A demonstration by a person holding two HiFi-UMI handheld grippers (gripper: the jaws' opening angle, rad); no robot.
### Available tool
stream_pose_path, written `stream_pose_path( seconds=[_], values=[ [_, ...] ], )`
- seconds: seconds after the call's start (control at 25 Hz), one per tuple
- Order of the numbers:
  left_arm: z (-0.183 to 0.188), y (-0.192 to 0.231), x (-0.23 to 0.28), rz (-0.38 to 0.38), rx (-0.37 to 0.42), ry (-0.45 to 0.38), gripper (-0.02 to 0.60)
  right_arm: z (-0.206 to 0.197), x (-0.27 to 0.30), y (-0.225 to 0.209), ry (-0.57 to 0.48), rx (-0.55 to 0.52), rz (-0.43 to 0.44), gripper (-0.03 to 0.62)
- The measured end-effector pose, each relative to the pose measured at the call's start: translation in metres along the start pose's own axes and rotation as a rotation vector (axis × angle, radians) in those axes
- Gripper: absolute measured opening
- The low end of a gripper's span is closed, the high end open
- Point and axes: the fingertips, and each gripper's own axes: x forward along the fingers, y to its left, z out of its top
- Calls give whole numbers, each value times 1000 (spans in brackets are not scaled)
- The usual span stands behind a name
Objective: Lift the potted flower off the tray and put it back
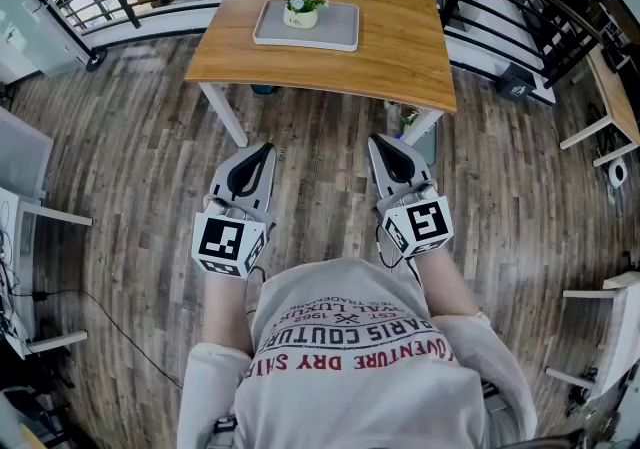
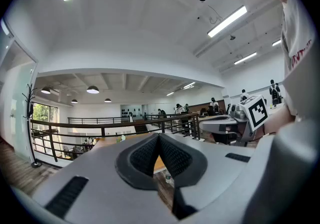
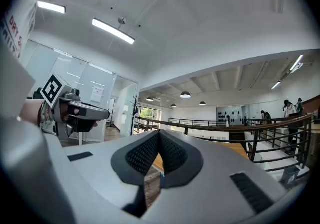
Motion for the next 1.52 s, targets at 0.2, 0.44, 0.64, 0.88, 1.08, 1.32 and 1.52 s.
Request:
stream_pose_path(
  seconds=[0.2, 0.44, 0.64, 0.88, 1.08, 1.32, 1.52],
  values=[
    [0, 3, -3, -6, -1, -3, 12, 2, 2, 6, -15, -9, 16, 26],
    [-2, 8, -4, 6, -14, -6, 12, 4, 6, 10, -34, 2, 28, 26],
    [-6, 13, -3, 17, -30, -5, 12, 1, 10, 6, -18, -33, 5, 28],
    [-13, 18, -1, 38, -51, 16, 12, -2, 25, 2, -29, 28, 56, 381],
    [-23, 26, 5, 64, -57, 37, 12, -9, 44, -7, -25, 54, 60, 403],
    [-34, 54, 36, 121, -53, 65, 12, -26, 91, -31, -24, 82, 98, 403],
    [-37, 89, 96, 159, -48, 86, 12, -38, 155, -73, -20, 102, 140, 403]
  ],
)
